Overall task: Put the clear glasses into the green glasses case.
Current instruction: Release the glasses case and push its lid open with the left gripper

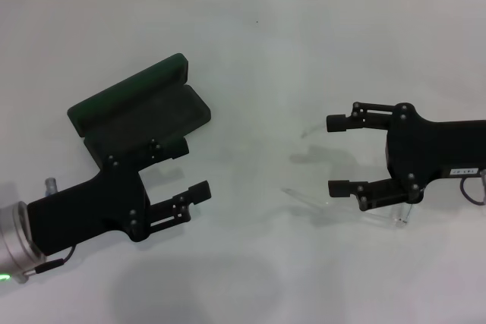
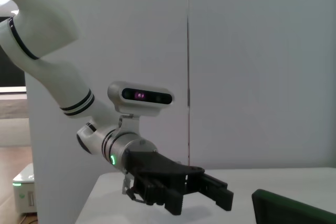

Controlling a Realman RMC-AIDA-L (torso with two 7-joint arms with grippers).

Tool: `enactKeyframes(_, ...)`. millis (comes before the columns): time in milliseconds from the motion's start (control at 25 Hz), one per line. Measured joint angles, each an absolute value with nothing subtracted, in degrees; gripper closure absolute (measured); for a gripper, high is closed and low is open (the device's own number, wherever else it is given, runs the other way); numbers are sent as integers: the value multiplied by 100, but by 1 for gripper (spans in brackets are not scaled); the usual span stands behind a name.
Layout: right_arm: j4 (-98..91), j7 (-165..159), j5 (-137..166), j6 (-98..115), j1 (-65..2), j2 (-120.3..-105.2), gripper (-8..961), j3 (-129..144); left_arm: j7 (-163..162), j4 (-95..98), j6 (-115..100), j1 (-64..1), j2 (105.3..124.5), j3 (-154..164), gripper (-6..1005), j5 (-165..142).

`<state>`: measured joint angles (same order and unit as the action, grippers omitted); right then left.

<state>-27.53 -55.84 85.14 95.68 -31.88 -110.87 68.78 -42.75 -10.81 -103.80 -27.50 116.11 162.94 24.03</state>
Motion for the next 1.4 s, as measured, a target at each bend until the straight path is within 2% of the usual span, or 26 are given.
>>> enactKeyframes(520,-2865,-5590,8684,9422,-3165,-11089,84,6865,-4272,-1327,-10299,-2837,11762,16260,248,2844)
enactKeyframes(760,-2882,-5599,8737,9421,-3156,-11087,84,6860,-5580,-2708,-10305,-3619,11707,16290,249,2874)
enactKeyframes(1000,-2882,-5598,8740,9380,-3130,-11083,83,6864,-6646,-4322,-10297,-4446,11963,16301,249,2638)
enactKeyframes(1400,-2857,-5595,8747,9292,-3128,-11118,83,6889,-7023,-4635,-9343,-5130,11975,16312,248,1571)
